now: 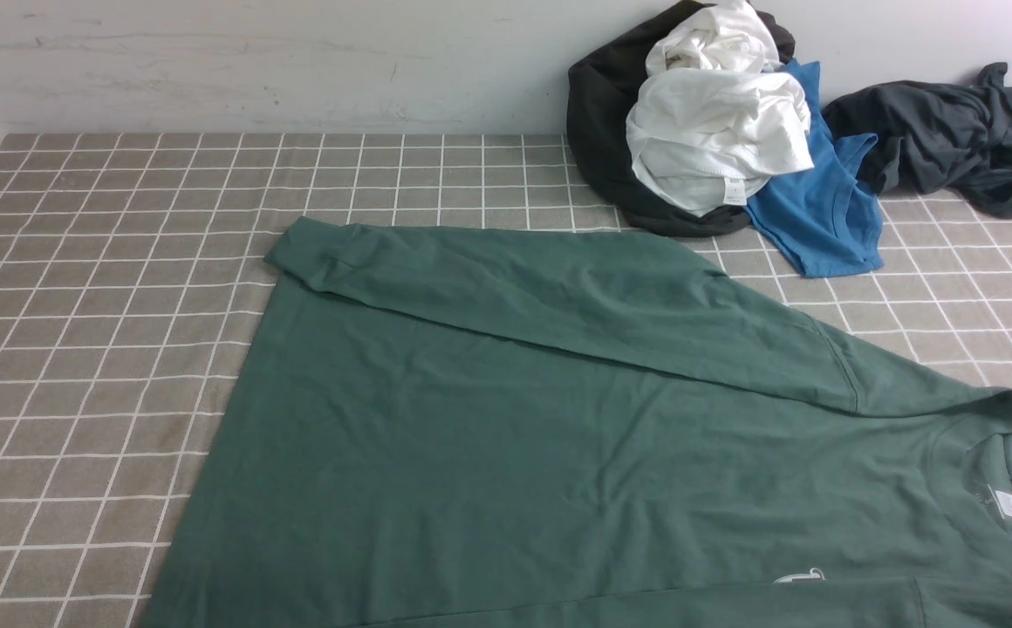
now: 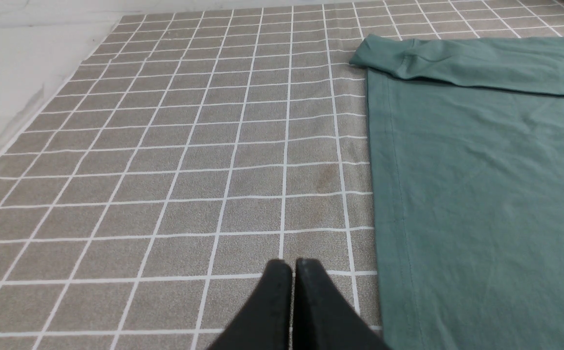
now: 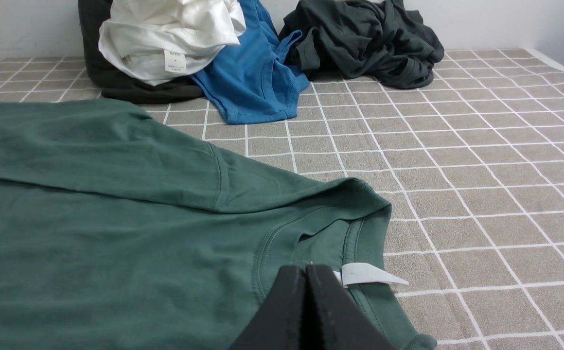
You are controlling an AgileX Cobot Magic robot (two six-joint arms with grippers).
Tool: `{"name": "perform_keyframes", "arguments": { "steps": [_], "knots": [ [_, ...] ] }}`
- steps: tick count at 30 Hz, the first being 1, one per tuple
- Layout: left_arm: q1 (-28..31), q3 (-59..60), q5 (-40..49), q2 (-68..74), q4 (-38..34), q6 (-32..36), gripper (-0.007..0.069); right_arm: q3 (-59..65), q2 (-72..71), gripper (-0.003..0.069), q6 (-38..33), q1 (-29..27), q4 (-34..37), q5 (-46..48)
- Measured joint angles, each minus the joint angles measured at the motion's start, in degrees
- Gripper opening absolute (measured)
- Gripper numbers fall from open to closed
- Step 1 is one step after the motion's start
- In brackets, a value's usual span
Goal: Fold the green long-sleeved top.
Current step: Use the left arm to clamp the cuff closest to it
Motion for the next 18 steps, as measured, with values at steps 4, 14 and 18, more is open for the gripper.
{"name": "perform_keyframes", "arguments": {
  "steps": [4,14,18],
  "knots": [
    [0.0,0.0,0.0,0.0,0.0,0.0,-0.0007,0.0,0.0,-0.0014,0.0,0.0,-0.1,0.0],
    [0.0,0.0,-1.9,0.0,-6.3,-0.7,-0.0007,0.0,0.0,-0.0014,0.4,0.0,-0.1,0.0],
    [0.0,0.0,-2.4,0.0,-8.7,-0.9,-0.0007,0.0,0.0,-0.0014,0.5,0.0,-0.1,0.0]
  ]
}}
